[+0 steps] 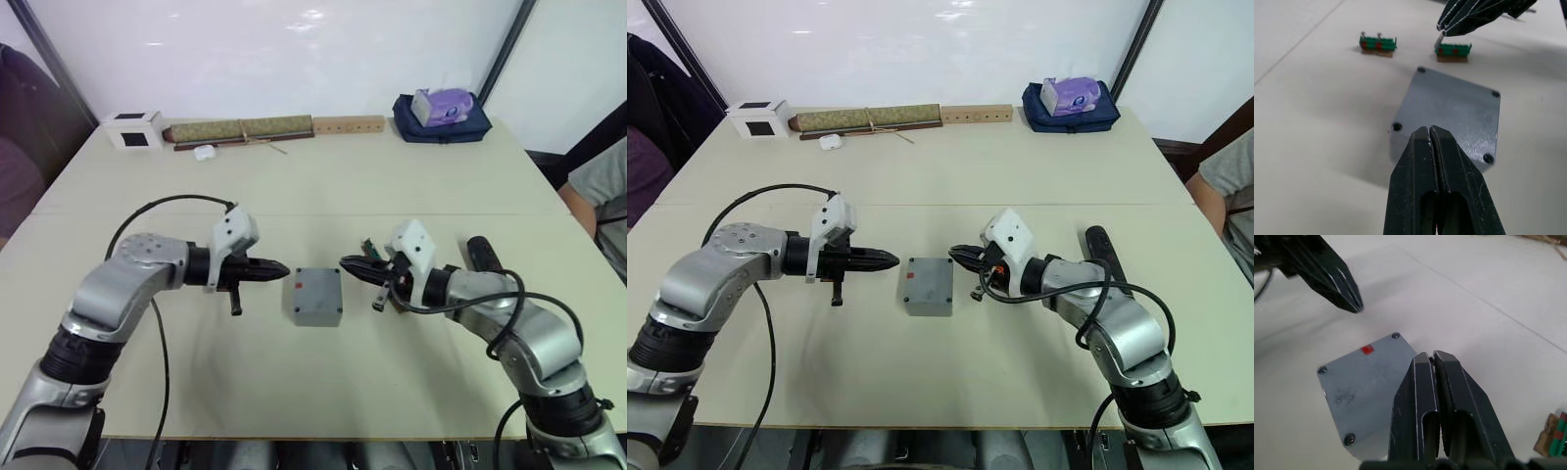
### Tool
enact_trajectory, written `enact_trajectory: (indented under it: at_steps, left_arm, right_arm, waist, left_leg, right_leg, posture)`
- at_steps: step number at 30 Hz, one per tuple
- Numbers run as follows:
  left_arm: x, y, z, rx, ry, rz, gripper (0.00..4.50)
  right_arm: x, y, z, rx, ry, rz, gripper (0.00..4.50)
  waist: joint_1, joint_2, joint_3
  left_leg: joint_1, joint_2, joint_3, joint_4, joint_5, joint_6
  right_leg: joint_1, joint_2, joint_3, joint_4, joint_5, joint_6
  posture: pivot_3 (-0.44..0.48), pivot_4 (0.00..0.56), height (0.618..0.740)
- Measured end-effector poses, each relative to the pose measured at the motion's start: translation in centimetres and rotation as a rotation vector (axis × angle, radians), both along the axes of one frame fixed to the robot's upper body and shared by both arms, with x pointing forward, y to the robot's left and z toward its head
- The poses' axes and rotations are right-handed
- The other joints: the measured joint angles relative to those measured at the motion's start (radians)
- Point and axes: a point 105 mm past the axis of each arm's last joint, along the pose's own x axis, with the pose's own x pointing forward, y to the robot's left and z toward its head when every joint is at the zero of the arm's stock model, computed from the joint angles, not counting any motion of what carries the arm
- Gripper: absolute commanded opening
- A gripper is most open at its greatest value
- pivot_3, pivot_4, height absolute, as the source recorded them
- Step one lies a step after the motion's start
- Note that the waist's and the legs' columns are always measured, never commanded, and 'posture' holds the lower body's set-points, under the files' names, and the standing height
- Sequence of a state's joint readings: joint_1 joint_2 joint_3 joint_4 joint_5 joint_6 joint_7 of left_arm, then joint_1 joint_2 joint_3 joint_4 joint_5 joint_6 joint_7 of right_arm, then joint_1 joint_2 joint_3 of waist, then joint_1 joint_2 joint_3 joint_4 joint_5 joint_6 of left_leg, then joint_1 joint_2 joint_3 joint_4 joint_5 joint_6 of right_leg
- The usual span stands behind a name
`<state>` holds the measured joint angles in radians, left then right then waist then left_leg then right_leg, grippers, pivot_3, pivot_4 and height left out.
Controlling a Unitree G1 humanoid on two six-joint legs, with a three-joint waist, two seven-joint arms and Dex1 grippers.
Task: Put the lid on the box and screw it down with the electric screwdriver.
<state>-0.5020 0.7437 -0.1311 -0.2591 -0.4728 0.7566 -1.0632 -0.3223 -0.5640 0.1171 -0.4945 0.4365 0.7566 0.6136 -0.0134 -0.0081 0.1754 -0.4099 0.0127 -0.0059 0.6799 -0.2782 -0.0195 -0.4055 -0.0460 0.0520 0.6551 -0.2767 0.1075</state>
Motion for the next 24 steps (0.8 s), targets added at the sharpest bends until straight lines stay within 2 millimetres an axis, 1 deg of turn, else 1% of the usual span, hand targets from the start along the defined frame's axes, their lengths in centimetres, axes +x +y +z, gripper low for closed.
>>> enact_trajectory:
  at_steps: [6, 14, 24]
  left_arm:
    - [-0.3, -0.3, 0.3, -0.008, -0.01, -0.015, 0.0]
    - [-0.2, -0.2, 0.4, -0.009, -0.016, 0.003, 0.0]
    - [-0.2, -0.2, 0.3, -0.009, -0.016, 0.004, 0.0]
  right_arm:
    - [0.5, 0.1, -0.9, -0.022, -0.002, -0.008, 0.07]
    - [0.7, 0.0, -1.1, -0.028, -0.012, -0.015, 0.07]
    - [0.7, 0.5, -1.2, -0.012, -0.004, -0.003, 0.07]
  waist:
    - [-0.001, 0.0, 0.0]
    - [-0.001, 0.0, 0.0]
    - [-0.001, 0.0, 0.0]
  left_leg:
    - [0.0, 0.0, 0.0, 0.0, 0.0, 0.0]
    - [0.0, 0.0, 0.0, 0.0, 0.0, 0.0]
    - [0.0, 0.0, 0.0, 0.0, 0.0, 0.0]
  right_leg:
    - [0.0, 0.0, 0.0, 0.0, 0.0, 0.0]
    - [0.0, 0.0, 0.0, 0.0, 0.0, 0.0]
    - [0.0, 0.0, 0.0, 0.0, 0.0, 0.0]
  posture:
    - [0.0, 0.15, 0.74]
    - [0.0, 0.15, 0.74]
    - [0.0, 0.15, 0.74]
